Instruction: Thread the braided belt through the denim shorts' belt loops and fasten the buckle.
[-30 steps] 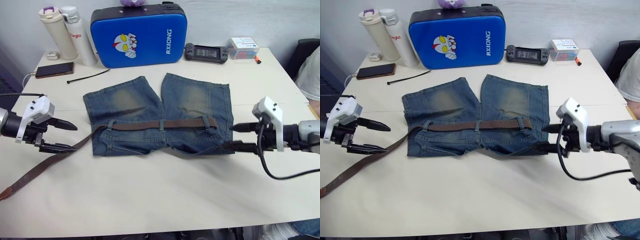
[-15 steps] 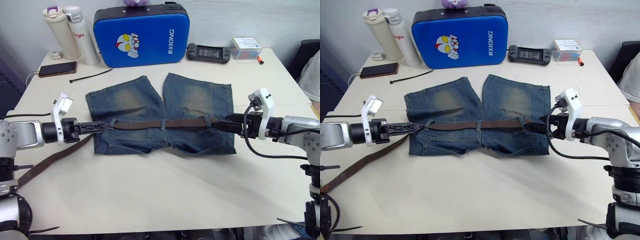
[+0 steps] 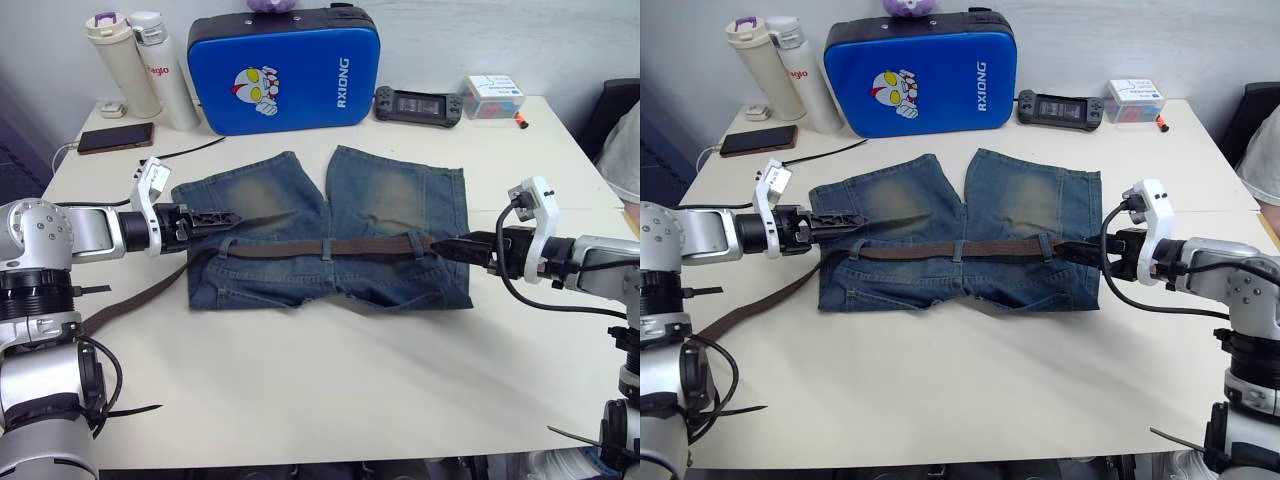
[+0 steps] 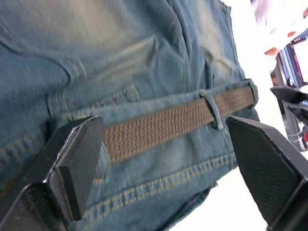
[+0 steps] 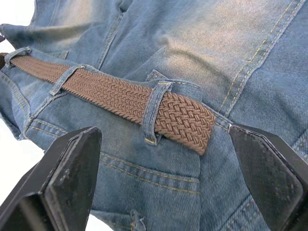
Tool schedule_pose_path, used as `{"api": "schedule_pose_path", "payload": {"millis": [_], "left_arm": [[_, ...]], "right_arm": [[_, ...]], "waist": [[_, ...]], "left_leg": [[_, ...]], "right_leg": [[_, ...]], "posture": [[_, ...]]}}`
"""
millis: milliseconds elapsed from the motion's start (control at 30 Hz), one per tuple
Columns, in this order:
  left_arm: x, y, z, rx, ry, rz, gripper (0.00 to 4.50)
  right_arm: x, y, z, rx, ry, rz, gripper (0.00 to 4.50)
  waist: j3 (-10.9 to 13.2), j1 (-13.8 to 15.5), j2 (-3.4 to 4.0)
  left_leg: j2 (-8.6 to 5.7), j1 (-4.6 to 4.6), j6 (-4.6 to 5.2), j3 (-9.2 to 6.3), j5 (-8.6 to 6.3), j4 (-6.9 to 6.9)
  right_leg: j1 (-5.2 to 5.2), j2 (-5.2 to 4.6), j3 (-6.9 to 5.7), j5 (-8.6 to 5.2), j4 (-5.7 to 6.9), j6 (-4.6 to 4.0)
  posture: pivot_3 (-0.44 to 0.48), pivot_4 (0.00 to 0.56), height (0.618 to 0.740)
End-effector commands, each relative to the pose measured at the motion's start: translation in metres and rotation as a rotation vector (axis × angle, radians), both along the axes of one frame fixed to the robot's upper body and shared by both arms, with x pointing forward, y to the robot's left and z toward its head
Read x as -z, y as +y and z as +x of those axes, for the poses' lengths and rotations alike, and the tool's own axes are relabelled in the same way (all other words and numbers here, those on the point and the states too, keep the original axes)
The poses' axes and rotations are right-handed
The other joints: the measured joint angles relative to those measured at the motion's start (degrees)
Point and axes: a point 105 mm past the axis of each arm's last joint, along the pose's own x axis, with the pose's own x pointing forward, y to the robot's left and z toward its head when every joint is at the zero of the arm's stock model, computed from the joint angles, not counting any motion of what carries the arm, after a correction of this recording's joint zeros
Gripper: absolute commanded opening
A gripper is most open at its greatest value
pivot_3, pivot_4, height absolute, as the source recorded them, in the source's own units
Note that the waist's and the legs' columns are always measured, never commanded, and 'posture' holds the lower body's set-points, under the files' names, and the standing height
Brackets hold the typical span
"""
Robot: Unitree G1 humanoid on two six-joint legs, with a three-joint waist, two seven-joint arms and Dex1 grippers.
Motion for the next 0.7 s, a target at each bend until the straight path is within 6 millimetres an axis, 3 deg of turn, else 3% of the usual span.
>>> {"api": "schedule_pose_path", "payload": {"millis": [33,167,300,533,700], "left_arm": [[0.02,0.009,0.018,-0.083,0.037,0.092,4.47],[0.033,0.008,0.032,-0.108,0.043,0.125,4.47],[0.041,0.0,0.033,-0.08,0.068,0.123,4.47],[0.053,-0.009,0.023,-0.006,0.11,0.121,2.42],[0.045,-0.002,0.023,-0.007,0.072,0.127,0.42]], "right_arm": [[-0.009,0.003,-0.002,0.004,-0.051,0.022,4.5],[-0.013,0.008,-0.004,-0.024,-0.048,0.038,4.5],[-0.015,0.009,-0.003,-0.025,-0.058,0.031,4.5],[-0.011,0.007,0.003,-0.021,-0.058,0.017,4.5],[-0.008,0.009,0.01,-0.045,-0.05,0.016,4.5]], "waist": [[0.0,0.01,0.0],[0.0,0.09,-0.01],[0.0,0.24,-0.01],[0.0,0.08,-0.02],[0.0,0.12,-0.02]], "left_leg": [[0.0,0.02,0.0,0.08,0.0,0.0],[-0.02,0.03,0.0,0.16,0.0,0.01],[-0.08,0.02,0.01,0.11,0.0,0.01],[-0.11,0.03,0.02,0.14,0.0,0.01],[-0.12,0.03,0.02,0.14,0.0,0.01]], "right_leg": [[-0.01,0.01,-0.01,0.0,0.01,0.0],[-0.02,0.03,-0.03,0.0,0.04,0.0],[-0.02,0.02,-0.04,0.0,0.07,0.0],[-0.03,0.0,-0.04,0.0,0.08,0.01],[-0.03,-0.01,-0.02,0.0,0.08,0.01]], "posture": [[0.0,0.15,0.664],[0.0,0.15,0.664],[0.0,0.15,0.664],[0.0,0.15,0.664],[0.0,0.15,0.664]]}}
